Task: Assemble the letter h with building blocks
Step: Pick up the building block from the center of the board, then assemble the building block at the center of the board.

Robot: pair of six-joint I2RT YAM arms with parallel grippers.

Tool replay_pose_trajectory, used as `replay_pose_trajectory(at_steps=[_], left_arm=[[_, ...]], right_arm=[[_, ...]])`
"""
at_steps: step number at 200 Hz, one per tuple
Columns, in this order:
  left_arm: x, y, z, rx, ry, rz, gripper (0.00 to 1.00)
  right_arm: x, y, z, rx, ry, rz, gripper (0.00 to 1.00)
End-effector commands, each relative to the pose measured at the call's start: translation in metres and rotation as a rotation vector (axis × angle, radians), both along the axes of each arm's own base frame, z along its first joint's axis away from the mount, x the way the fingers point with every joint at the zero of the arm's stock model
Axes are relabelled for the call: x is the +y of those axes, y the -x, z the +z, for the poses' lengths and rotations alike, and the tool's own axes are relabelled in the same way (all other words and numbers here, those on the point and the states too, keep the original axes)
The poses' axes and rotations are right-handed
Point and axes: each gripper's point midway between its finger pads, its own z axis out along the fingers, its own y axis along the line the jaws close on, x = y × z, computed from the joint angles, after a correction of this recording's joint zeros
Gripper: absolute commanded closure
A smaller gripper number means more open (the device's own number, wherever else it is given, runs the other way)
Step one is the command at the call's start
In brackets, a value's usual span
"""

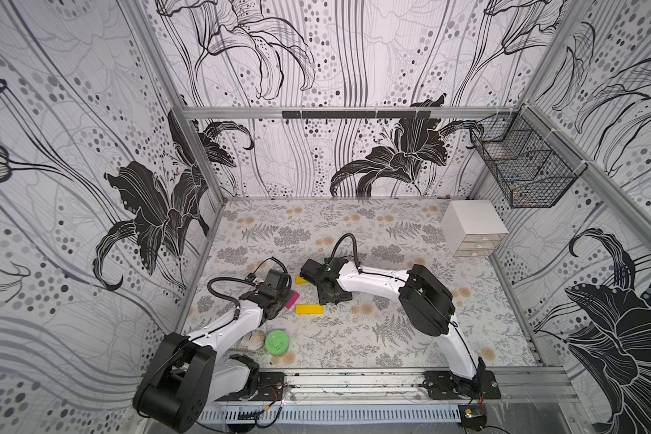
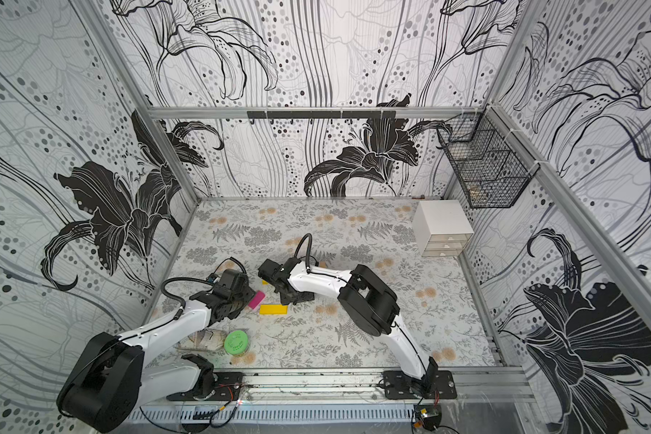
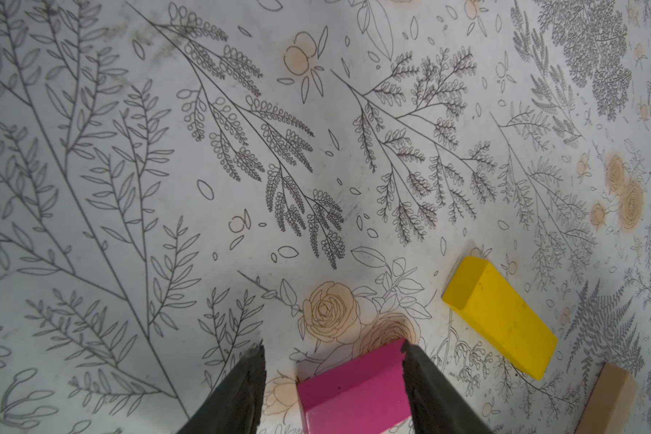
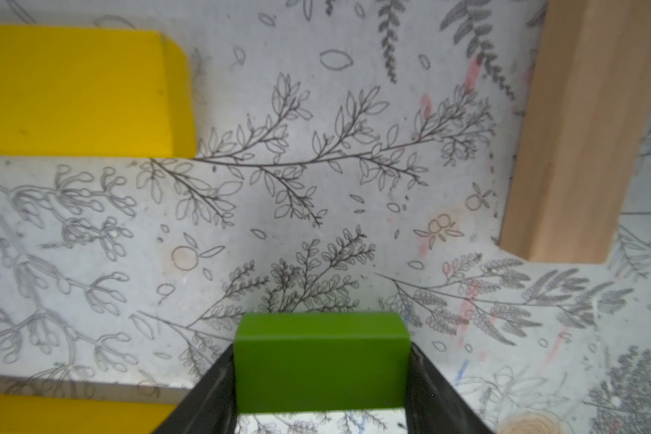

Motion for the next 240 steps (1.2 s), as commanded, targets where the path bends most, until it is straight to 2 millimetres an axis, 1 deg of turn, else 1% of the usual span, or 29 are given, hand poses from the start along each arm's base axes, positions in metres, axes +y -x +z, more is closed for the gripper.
replay_pose_trajectory(at_steps=[1, 17, 33, 45, 67, 87, 106, 131, 159, 196, 240], left_arm=[[-0.002, -0.010, 0.010, -0.040, 0.000, -0.018, 0.39], [-0.002, -0.010, 0.010, -0.040, -0.002, -0.025, 0.39], [-0.002, -0.010, 0.012, -0.042, -0.006, -0.028, 0.39], [-0.002, -0.011, 0.015, -0.048, -0.007, -0.034, 0.39], [-0.004, -0.014, 0.019, -0.063, -0.007, -0.043, 0.39], [-0.005, -0.016, 0.021, -0.065, -0.009, -0.054, 0.39], [-0.007, -0.017, 0.021, -0.063, -0.009, -0.068, 0.39], [-0.008, -0.018, 0.022, -0.065, -0.006, -0.069, 0.40], [-0.008, -0.018, 0.022, -0.063, -0.003, -0.070, 0.39], [-0.007, -0.016, 0.019, -0.055, -0.007, -0.067, 0.39], [-0.007, -0.016, 0.018, -0.055, -0.005, -0.064, 0.39]], right_arm=[[-0.010, 0.002, -0.005, 0.015, 0.034, 0.003, 0.42], [-0.010, 0.002, 0.006, -0.005, 0.025, 0.009, 0.44], [-0.013, 0.002, 0.027, -0.041, 0.011, 0.017, 0.45], [-0.019, 0.004, 0.040, -0.057, 0.008, 0.016, 0.45], [-0.038, 0.011, 0.055, -0.076, 0.017, 0.008, 0.45], [-0.063, 0.017, 0.057, -0.089, 0.053, -0.005, 0.45], [-0.081, 0.021, 0.049, -0.079, 0.071, -0.009, 0.46], [-0.095, 0.020, 0.034, -0.043, 0.054, -0.032, 0.46], [-0.095, 0.015, 0.018, -0.023, 0.051, -0.022, 0.46], [-0.105, 0.004, 0.000, 0.008, 0.062, -0.054, 0.46], [-0.101, -0.002, -0.008, 0.029, 0.049, -0.053, 0.46]])
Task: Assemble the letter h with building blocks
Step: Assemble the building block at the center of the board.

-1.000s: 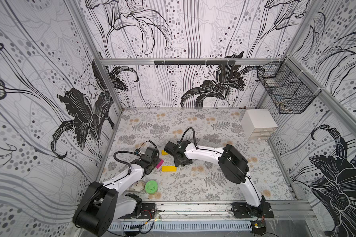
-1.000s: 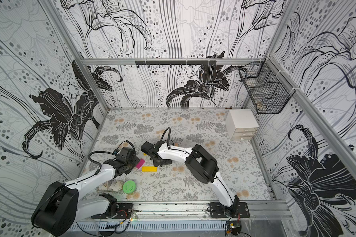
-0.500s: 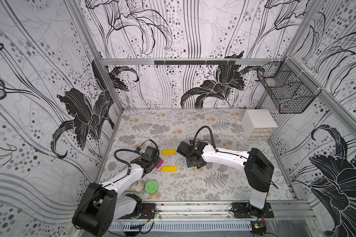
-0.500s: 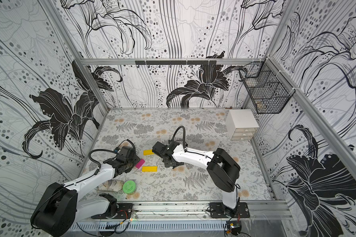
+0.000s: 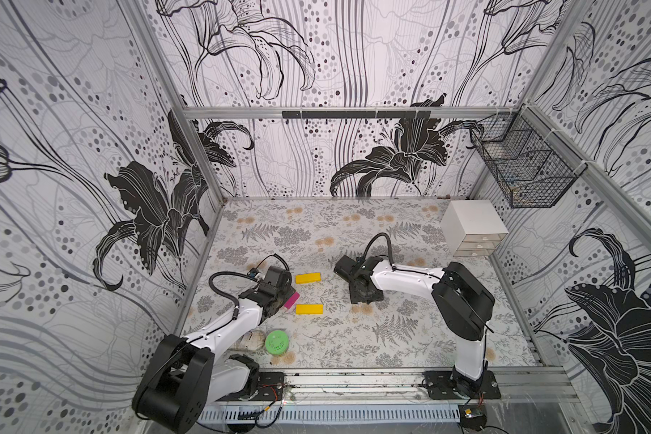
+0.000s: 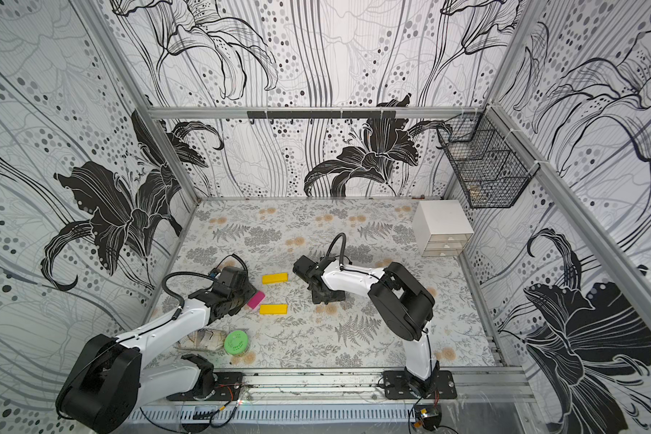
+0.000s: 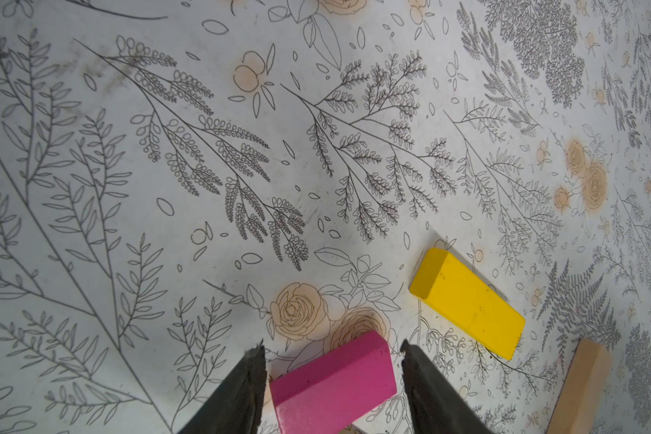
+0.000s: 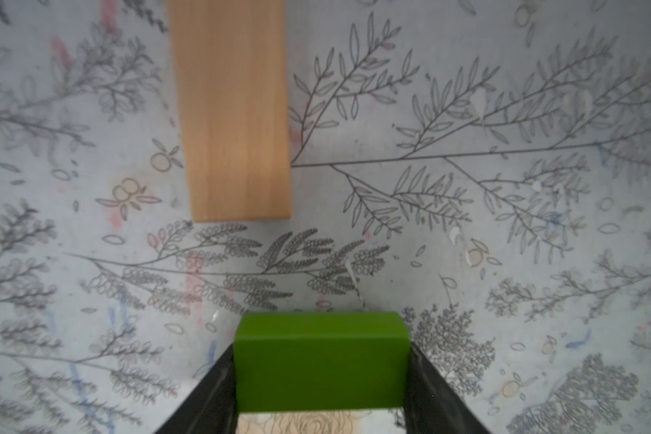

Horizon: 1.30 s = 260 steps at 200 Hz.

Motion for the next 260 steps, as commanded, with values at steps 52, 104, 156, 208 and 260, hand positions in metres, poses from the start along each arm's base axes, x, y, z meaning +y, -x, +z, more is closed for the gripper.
replay_pose_trajectory(at_steps=[52, 104, 156, 208, 260], left_arm=[[-0.004, -0.011, 0.007, -0.023, 0.005, -0.010, 0.40], [-0.003, -0.010, 0.007, -0.021, 0.004, -0.008, 0.40], [-0.003, -0.011, 0.008, -0.020, 0.005, -0.009, 0.40], [-0.004, -0.011, 0.010, -0.023, 0.005, -0.013, 0.40], [-0.005, -0.015, 0.012, -0.024, 0.001, -0.018, 0.40]], right_arm=[[0.007, -0.009, -0.011, 0.024, 0.002, 0.000, 0.46], [0.003, -0.011, -0.015, 0.032, 0.021, -0.015, 0.46], [0.002, -0.011, -0.017, 0.037, 0.025, -0.013, 0.46], [0.005, -0.013, -0.019, 0.038, 0.014, -0.012, 0.44], [0.001, -0.014, -0.018, 0.031, 0.023, -0.019, 0.44]])
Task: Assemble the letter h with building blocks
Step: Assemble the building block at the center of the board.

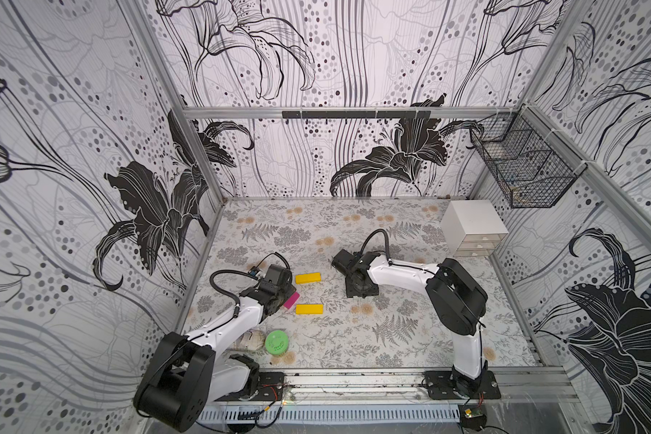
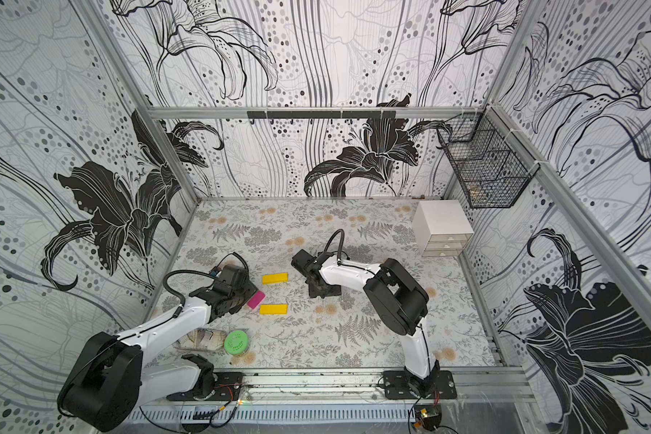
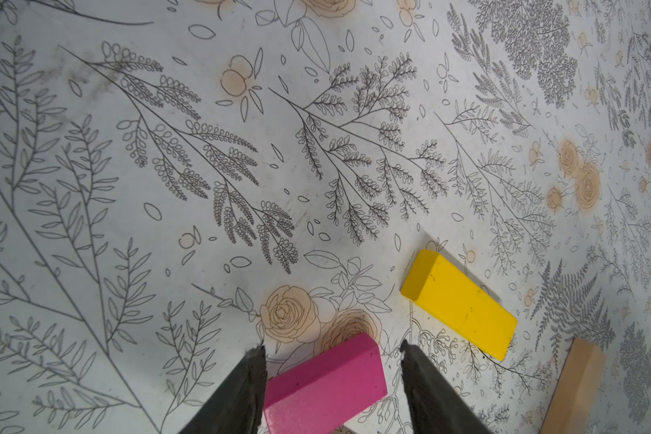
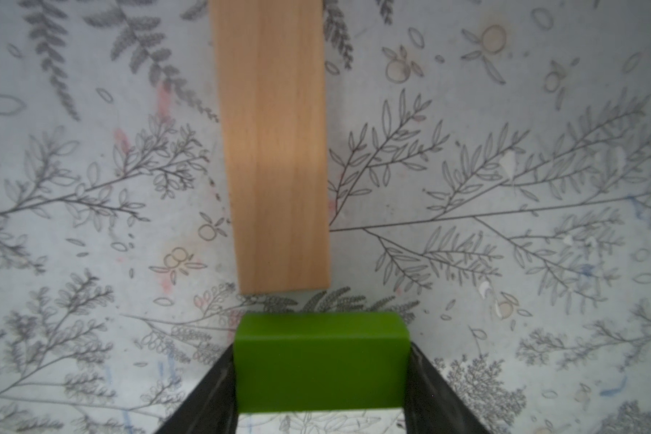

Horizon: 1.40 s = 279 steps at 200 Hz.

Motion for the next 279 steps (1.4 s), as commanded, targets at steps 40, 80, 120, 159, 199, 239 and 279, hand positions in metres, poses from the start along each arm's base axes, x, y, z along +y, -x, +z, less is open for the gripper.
replay_pose_trajectory(at_steps=[40, 80, 120, 159, 199, 239, 279], left_arm=[[-0.003, -0.011, 0.010, -0.023, 0.005, -0.011, 0.40], [-0.004, -0.011, 0.010, -0.022, 0.006, -0.010, 0.40], [-0.004, -0.011, 0.010, -0.021, 0.007, -0.011, 0.40], [-0.004, -0.011, 0.010, -0.020, 0.007, -0.011, 0.40], [-0.003, -0.010, 0.010, -0.021, 0.006, -0.010, 0.40], [-0.003, -0.010, 0.010, -0.021, 0.007, -0.012, 0.40], [-0.003, -0.009, 0.009, -0.018, 0.005, -0.012, 0.40]], right_arm=[[-0.019, 0.003, -0.017, 0.037, 0.068, -0.013, 0.44], [-0.018, 0.001, -0.016, 0.038, 0.064, -0.006, 0.44], [-0.017, 0.002, -0.021, 0.050, 0.065, -0.008, 0.44], [-0.017, 0.002, -0.023, 0.051, 0.071, 0.000, 0.40], [-0.016, 0.003, -0.027, 0.059, 0.070, 0.010, 0.40], [-0.015, 0.002, -0.027, 0.061, 0.069, 0.015, 0.40], [-0.013, 0.002, -0.029, 0.067, 0.069, 0.019, 0.40]])
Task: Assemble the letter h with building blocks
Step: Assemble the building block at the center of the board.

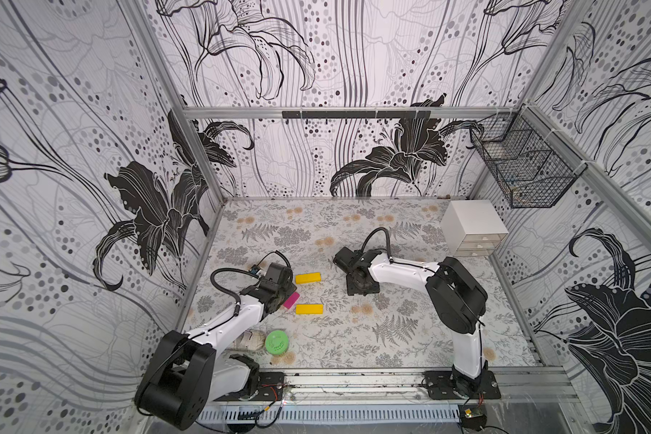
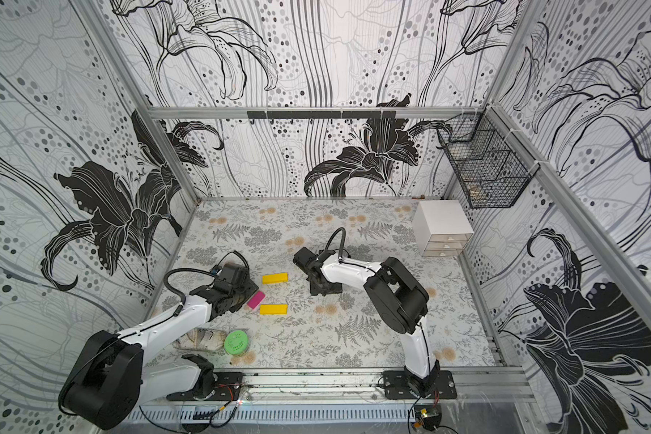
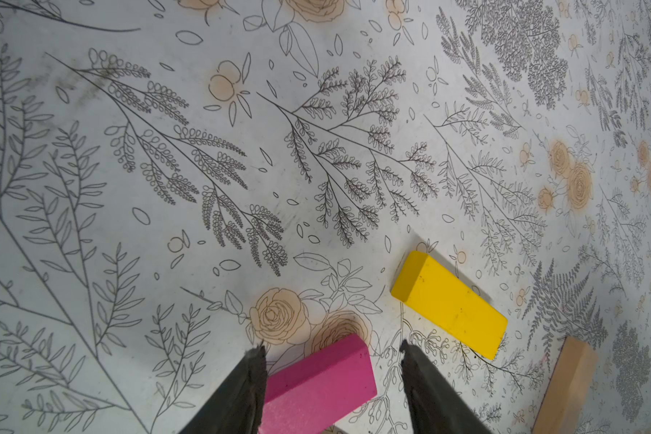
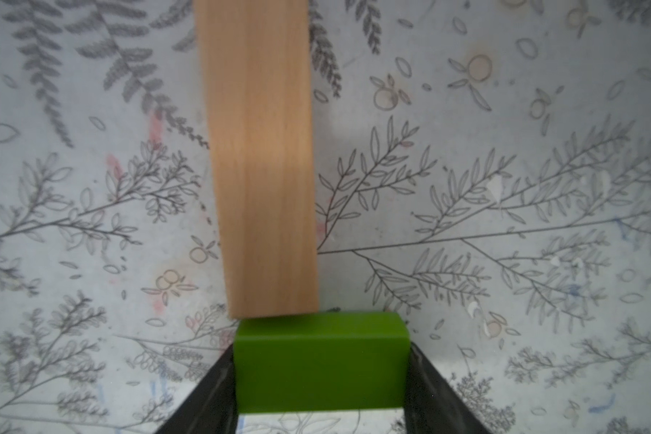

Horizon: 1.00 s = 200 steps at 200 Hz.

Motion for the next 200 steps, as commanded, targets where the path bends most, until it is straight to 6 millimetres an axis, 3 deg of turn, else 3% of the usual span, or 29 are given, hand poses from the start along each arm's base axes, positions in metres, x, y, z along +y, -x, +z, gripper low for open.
replay_pose_trajectory(at_steps=[1, 46, 82, 200], left_arm=[[-0.0008, -0.0050, 0.0062, -0.016, 0.002, -0.008, 0.40], [-0.0004, -0.0047, 0.0057, -0.014, 0.000, -0.007, 0.40], [-0.0005, -0.0037, 0.0047, -0.012, 0.000, -0.007, 0.40], [0.0004, -0.0028, 0.0040, -0.011, -0.001, -0.004, 0.40]], right_arm=[[-0.0112, 0.0109, -0.0289, 0.073, 0.070, 0.012, 0.40], [-0.0138, 0.0118, -0.0297, 0.074, 0.078, 0.001, 0.39], [-0.0156, 0.0120, -0.0287, 0.071, 0.080, -0.003, 0.30], [-0.0194, 0.0123, -0.0290, 0.072, 0.101, -0.011, 0.29]])
